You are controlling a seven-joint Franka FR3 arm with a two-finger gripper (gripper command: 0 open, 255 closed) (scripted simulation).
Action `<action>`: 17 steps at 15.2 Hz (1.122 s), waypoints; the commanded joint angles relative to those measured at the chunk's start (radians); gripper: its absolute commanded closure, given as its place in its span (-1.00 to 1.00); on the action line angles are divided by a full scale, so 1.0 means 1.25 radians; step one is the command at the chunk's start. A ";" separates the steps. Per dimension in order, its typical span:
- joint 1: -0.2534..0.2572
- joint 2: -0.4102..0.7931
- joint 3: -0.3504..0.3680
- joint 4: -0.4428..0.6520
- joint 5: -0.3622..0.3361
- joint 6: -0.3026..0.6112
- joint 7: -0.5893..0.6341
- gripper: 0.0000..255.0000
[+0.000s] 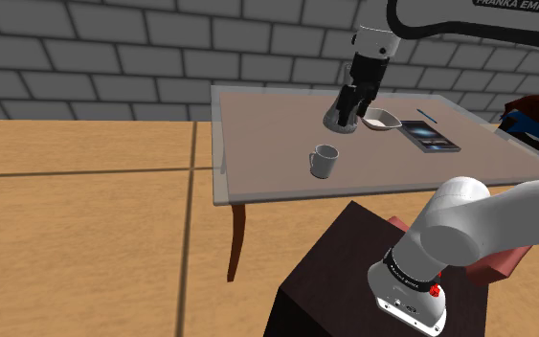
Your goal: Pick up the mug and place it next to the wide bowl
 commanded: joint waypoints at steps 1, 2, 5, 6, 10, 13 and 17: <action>0.000 0.000 0.000 0.000 0.000 0.000 0.000 -1.00; -0.003 0.005 -0.015 -0.016 -0.007 0.023 -0.019 -1.00; -0.010 0.030 -0.060 -0.056 -0.029 0.093 -0.074 -1.00; -0.012 0.042 -0.075 -0.067 -0.035 0.117 -0.093 -1.00; -0.020 0.101 -0.137 -0.099 -0.056 0.215 -0.168 -1.00; -0.022 0.161 -0.184 -0.110 -0.064 0.290 -0.226 -1.00; -0.019 0.259 -0.246 -0.107 -0.058 0.387 -0.310 -1.00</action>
